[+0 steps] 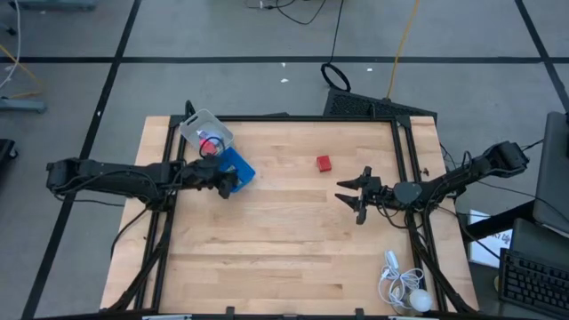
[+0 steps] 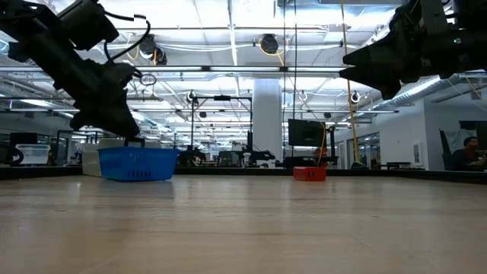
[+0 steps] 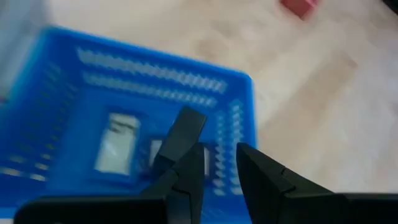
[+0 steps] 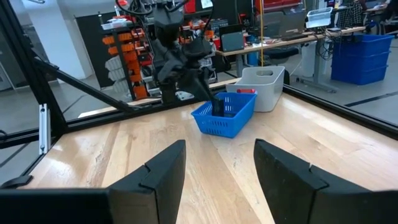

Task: Pick & Place Office items
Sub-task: Put the black digital timer into the blue bin, then put the red charger adapter into the gray bin

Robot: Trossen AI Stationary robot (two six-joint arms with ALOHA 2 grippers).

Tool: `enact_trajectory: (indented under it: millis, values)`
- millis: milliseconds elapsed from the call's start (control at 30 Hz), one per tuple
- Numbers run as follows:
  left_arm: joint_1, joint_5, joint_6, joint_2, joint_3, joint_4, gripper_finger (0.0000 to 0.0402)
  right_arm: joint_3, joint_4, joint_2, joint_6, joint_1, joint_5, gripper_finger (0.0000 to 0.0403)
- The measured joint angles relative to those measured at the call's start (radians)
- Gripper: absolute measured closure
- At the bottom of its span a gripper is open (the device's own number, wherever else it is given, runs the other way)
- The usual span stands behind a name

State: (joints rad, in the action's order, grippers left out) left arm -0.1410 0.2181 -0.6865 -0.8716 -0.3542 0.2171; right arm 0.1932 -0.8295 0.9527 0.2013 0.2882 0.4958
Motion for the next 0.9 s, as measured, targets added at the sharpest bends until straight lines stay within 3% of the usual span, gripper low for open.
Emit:
enact_trajectory:
  millis: [167, 367, 533, 700, 900]
  values:
    - [-0.020, 0.103, 0.013, 0.002, 0.000, -0.037, 0.0309, 0.000, 0.000, 0.000, 0.004, 0.000, 0.000, 0.0222]
    - [-0.040, 0.142, 0.030, 0.002, 0.000, -0.054, 0.0309, 0.000, 0.000, 0.000, 0.000, 0.000, 0.000, 0.0222]
    - [-0.041, 0.142, 0.038, 0.002, 0.000, -0.099, 0.0309, 0.000, 0.002, 0.000, -0.004, 0.000, 0.000, 0.0222]
    - [-0.041, 0.135, 0.134, 0.003, 0.000, -0.243, 0.0309, 0.000, 0.003, 0.000, -0.004, 0.000, 0.000, 0.0222]
    - [-0.036, 0.027, 0.234, 0.025, 0.001, -0.398, 0.0309, 0.000, 0.040, 0.015, -0.017, 0.000, 0.000, 0.0220]
